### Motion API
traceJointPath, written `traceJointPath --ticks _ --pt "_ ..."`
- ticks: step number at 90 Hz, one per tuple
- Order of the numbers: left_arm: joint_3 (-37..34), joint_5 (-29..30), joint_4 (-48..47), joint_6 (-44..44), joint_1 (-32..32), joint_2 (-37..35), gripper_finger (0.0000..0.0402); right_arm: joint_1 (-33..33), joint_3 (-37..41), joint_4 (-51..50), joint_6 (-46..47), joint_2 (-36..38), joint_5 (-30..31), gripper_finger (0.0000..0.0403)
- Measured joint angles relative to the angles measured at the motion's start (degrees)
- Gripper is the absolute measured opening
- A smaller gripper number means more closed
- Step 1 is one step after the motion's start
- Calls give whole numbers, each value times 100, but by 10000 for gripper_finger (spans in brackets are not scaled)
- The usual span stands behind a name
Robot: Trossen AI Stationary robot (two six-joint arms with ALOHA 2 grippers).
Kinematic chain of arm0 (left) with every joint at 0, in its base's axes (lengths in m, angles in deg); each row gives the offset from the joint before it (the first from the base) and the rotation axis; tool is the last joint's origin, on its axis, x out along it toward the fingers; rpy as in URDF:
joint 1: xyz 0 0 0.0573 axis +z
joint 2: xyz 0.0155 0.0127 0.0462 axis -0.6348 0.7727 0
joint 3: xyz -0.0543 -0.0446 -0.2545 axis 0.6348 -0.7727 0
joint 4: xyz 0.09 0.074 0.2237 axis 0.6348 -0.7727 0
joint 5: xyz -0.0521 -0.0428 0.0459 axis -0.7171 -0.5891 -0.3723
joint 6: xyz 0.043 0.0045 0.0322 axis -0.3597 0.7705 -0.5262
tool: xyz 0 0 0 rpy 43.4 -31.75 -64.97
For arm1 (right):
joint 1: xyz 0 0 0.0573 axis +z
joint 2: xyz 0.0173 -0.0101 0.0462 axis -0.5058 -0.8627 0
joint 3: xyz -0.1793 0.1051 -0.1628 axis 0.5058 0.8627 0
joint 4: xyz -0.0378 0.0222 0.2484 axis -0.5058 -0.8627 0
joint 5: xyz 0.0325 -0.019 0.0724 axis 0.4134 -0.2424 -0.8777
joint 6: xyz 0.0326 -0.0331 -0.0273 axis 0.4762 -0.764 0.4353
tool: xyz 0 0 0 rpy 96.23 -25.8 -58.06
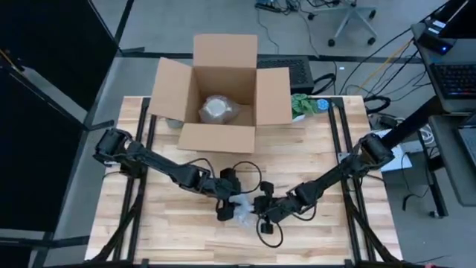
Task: Wrap mug
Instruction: Put the wrapped red mug into the cardboard box
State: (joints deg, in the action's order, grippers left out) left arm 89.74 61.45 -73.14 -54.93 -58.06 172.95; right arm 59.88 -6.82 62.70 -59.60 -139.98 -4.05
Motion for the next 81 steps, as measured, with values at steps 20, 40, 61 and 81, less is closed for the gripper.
traceJointPath --ticks 20,40,61,81 --pt "1087 -9 -1392 56 -240 -540 258 253 0 -871 190 716 -20 35" --pt "1439 204 -2159 62 -930 -1568 258 642 -264 -1428 96 2089 -180 35" --pt "1436 1644 -2705 302 -1937 -2393 258 736 -1118 -1429 -1405 3241 330 35" --pt "1259 3085 -3076 427 -2580 -2955 258 -249 -2356 -1428 -3414 3251 895 35"
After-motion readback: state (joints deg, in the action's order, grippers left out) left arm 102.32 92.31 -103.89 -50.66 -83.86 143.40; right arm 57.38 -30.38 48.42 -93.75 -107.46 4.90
